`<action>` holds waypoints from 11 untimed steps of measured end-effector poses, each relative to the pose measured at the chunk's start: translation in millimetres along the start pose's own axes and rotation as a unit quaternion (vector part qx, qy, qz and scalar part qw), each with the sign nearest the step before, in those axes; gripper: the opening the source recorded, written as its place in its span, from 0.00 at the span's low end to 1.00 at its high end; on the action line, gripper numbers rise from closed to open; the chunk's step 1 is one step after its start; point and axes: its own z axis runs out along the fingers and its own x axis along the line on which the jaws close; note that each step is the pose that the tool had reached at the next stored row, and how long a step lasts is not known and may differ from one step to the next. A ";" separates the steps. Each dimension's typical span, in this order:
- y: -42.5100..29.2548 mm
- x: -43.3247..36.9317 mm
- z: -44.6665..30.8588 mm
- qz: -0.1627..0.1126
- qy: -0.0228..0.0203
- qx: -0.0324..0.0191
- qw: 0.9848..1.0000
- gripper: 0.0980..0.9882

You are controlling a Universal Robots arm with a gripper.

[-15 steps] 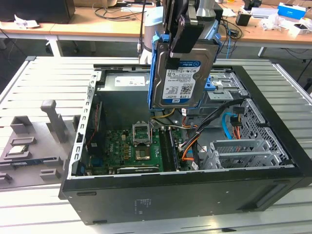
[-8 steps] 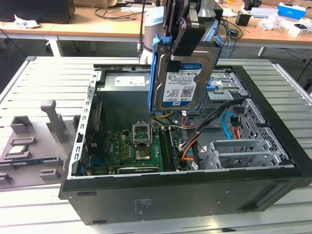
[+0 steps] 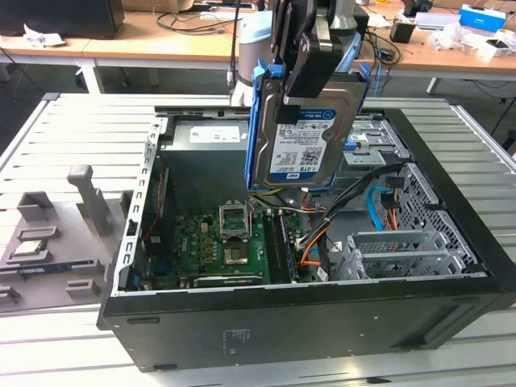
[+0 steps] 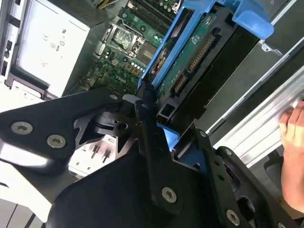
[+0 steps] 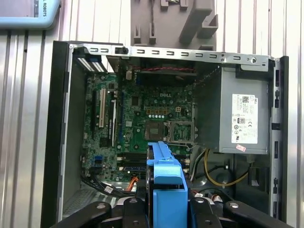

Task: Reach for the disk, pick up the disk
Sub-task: 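Pick up the disk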

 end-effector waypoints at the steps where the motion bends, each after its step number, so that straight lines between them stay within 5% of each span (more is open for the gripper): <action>1: 0.1 0.9 0.0 0.000 0.000 0.000 1.000 0.30; 11: 0.7 14.8 -0.1 0.000 0.000 0.000 1.000 0.30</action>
